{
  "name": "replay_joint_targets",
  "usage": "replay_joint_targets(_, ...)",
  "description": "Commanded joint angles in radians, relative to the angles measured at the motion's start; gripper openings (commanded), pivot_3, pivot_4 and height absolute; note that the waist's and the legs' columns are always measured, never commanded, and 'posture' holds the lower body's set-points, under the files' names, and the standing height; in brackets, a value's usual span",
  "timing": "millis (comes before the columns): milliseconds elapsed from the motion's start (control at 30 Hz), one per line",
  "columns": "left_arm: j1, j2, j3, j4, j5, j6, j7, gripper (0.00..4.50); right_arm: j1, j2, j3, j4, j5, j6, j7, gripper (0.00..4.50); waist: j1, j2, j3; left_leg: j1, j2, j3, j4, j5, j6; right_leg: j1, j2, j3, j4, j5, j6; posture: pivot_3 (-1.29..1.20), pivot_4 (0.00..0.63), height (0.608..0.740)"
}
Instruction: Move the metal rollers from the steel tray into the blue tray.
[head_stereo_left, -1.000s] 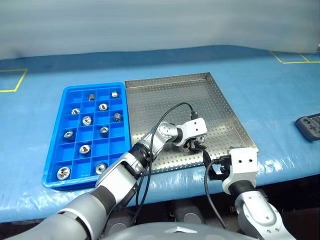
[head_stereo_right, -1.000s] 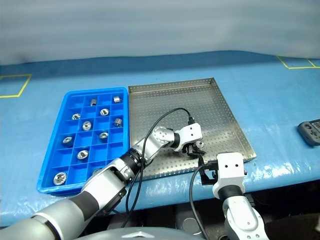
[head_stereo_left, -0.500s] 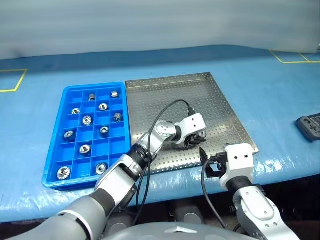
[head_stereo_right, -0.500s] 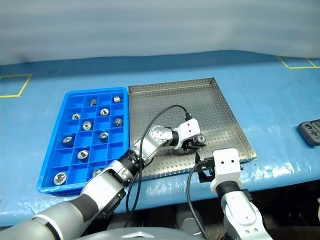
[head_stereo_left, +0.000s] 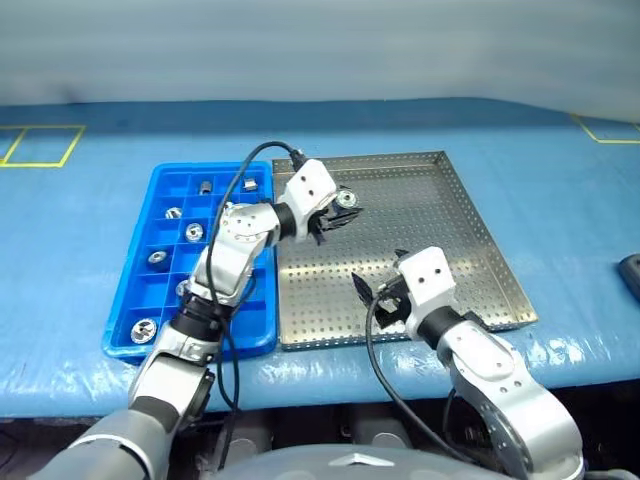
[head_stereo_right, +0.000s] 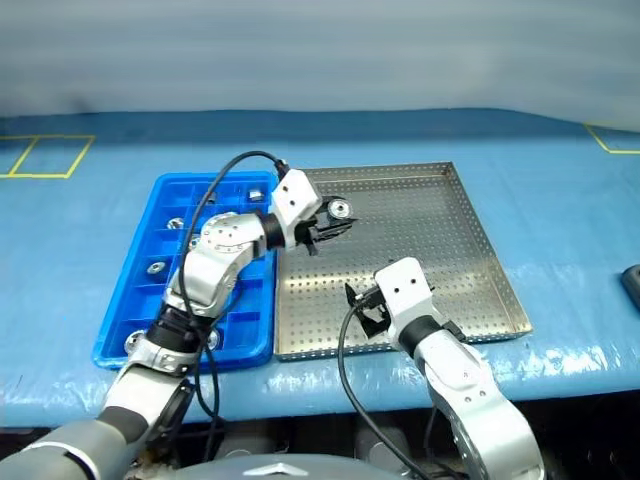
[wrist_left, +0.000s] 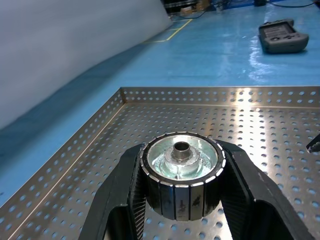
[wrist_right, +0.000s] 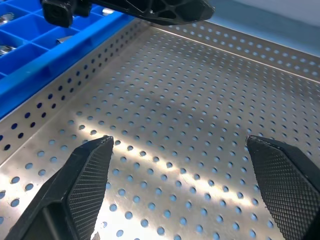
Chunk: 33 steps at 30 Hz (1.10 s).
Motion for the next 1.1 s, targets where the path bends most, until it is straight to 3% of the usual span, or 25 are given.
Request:
replay_joint_targets(33,0.034,0.046,0.061,-0.136,-0.024,0.054,0.036,1.71,-0.054,-0.008,0.026,0.015,0.010,-0.014,0.041,4.50,0.017,0.000,0.000,0.000,0.000,0.000,0.000,0.000,0.000,0.000,0.000,0.000,0.000,0.000,0.000,0.10,0.150,0.740)
replay_joint_targets(267,0.221,0.169,0.185,-0.312,-0.071,0.121,0.066,1.71,-0.133,0.007,0.087,0.078,0.008,-0.038,0.091,4.50,0.050,-0.001,0.000,0.000,0.001,-0.001,0.000,0.000,0.000,0.000,-0.001,-0.002,0.000,0.000,-0.001,0.17,0.150,0.740)
replay_joint_targets(533,0.366,0.271,0.219,-0.430,-0.136,0.200,0.049,1.71,-0.170,0.024,0.134,0.117,0.004,-0.059,0.120,4.50,0.077,-0.001,0.001,0.000,0.001,-0.002,0.001,0.000,0.000,0.001,-0.002,-0.004,0.000,-0.004,-0.007,0.19,0.150,0.740)
replay_joint_targets(1100,0.411,0.364,0.138,-0.413,-0.193,0.224,-0.025,1.71,-0.129,0.044,0.141,0.101,-0.008,-0.052,0.105,4.50,0.073,-0.001,0.001,0.000,0.001,-0.002,0.000,0.000,0.000,0.001,-0.002,-0.005,0.000,-0.005,-0.009,0.15,0.150,0.740)
